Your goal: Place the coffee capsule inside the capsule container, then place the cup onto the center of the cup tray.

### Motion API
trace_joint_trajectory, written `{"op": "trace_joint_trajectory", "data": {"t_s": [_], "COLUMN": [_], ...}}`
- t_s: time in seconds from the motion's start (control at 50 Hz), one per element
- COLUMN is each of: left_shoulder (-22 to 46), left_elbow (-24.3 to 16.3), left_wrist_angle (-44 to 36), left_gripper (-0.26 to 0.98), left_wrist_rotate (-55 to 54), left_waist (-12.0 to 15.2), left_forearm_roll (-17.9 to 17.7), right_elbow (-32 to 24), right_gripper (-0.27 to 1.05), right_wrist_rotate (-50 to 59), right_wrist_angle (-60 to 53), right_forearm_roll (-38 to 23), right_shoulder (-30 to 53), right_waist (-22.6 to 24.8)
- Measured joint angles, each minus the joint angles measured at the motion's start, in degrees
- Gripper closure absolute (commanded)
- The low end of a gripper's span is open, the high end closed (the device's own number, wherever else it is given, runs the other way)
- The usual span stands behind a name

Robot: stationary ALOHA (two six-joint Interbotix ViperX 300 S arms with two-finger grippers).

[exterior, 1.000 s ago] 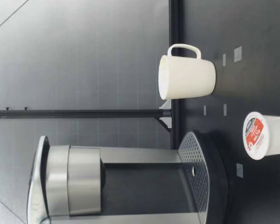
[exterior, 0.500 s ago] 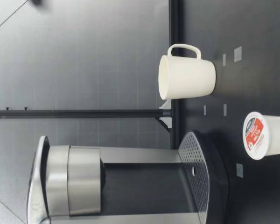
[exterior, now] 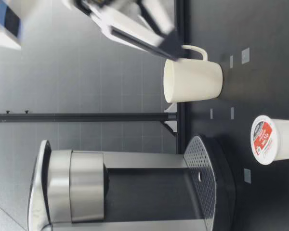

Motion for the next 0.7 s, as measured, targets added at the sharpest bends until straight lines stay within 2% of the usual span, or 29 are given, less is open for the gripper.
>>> {"op": "trace_joint_trajectory", "data": {"t_s": [0.12, 0.22, 0.7], "left_shoulder": [0.00, 0.00, 0.00], "left_elbow": [0.26, 0.53, 0.70], "left_wrist_angle": [0.09, 0.00, 0.00], "left_gripper": [0.60, 0.60, 0.60], "left_wrist_rotate": [0.09, 0.09, 0.09], "left_waist": [0.00, 0.00, 0.00], "left_forearm_roll": [0.09, 0.09, 0.00], "right_elbow": [-0.70, -1.32, -7.21], "right_gripper": [-0.02, -0.14, -0.14], "right_wrist_rotate": [0.26, 0.70, 0.44], "right_wrist_angle": [0.00, -0.09, -2.20], "right_forearm_roll": [0.00, 0.00, 0.35], "right_shoulder": [3.43, 5.62, 15.03], "right_waist": [-0.09, -0.09, -0.09]}}
